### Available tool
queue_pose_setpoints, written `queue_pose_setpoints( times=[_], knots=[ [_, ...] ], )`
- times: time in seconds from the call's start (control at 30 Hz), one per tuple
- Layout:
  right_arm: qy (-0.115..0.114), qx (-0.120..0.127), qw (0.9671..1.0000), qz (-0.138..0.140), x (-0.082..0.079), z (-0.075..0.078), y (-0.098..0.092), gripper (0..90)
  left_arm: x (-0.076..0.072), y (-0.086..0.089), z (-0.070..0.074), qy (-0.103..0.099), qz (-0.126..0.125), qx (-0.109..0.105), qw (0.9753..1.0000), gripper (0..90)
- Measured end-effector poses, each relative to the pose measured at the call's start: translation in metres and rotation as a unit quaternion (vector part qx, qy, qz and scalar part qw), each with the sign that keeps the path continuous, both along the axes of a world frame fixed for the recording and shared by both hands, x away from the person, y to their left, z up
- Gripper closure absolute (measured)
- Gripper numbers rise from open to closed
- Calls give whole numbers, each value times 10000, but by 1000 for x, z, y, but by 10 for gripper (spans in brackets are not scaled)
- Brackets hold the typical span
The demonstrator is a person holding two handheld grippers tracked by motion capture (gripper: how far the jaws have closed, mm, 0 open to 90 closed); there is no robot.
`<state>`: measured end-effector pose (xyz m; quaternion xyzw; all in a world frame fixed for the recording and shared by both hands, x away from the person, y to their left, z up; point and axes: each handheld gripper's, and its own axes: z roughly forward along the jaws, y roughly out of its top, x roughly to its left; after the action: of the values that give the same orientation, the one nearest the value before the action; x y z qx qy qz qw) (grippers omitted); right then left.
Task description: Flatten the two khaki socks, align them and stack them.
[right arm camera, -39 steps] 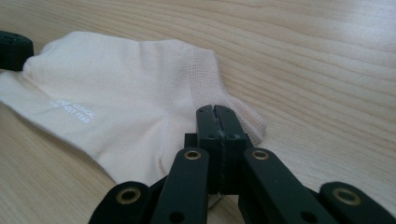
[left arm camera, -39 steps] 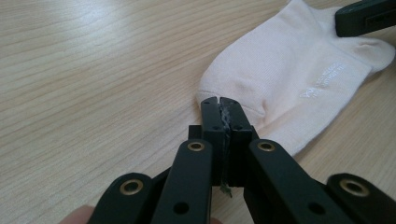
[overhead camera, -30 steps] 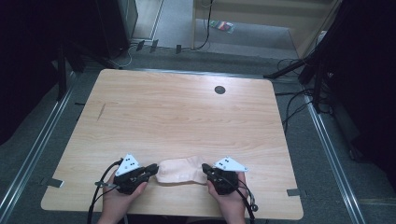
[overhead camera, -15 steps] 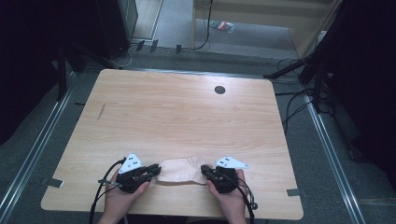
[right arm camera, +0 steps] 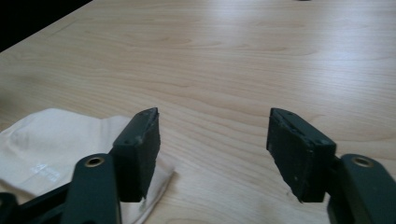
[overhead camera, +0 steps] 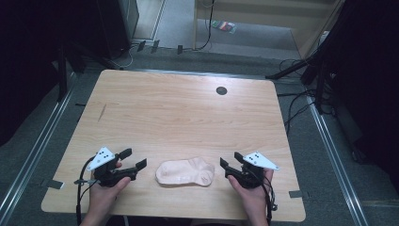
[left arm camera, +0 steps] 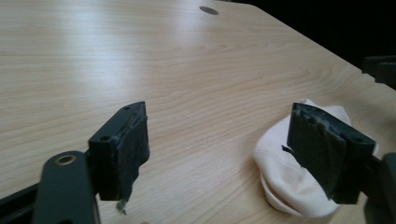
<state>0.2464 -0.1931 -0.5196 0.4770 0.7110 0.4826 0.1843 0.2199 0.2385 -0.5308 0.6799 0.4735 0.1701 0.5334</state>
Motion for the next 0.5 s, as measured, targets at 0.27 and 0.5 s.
queue_pose_setpoints(
  times=[0.27, 0.5],
  knots=[
    [-2, 26, 9994, -343, 6, 3, -24, 183, 1, 29, 3, -31, 363, -65, 9993, 128],
    [-25, 25, 9985, -542, 6, 3, -43, 141, -1, 56, 3, -27, 684, -47, 9976, 128]
  ],
)
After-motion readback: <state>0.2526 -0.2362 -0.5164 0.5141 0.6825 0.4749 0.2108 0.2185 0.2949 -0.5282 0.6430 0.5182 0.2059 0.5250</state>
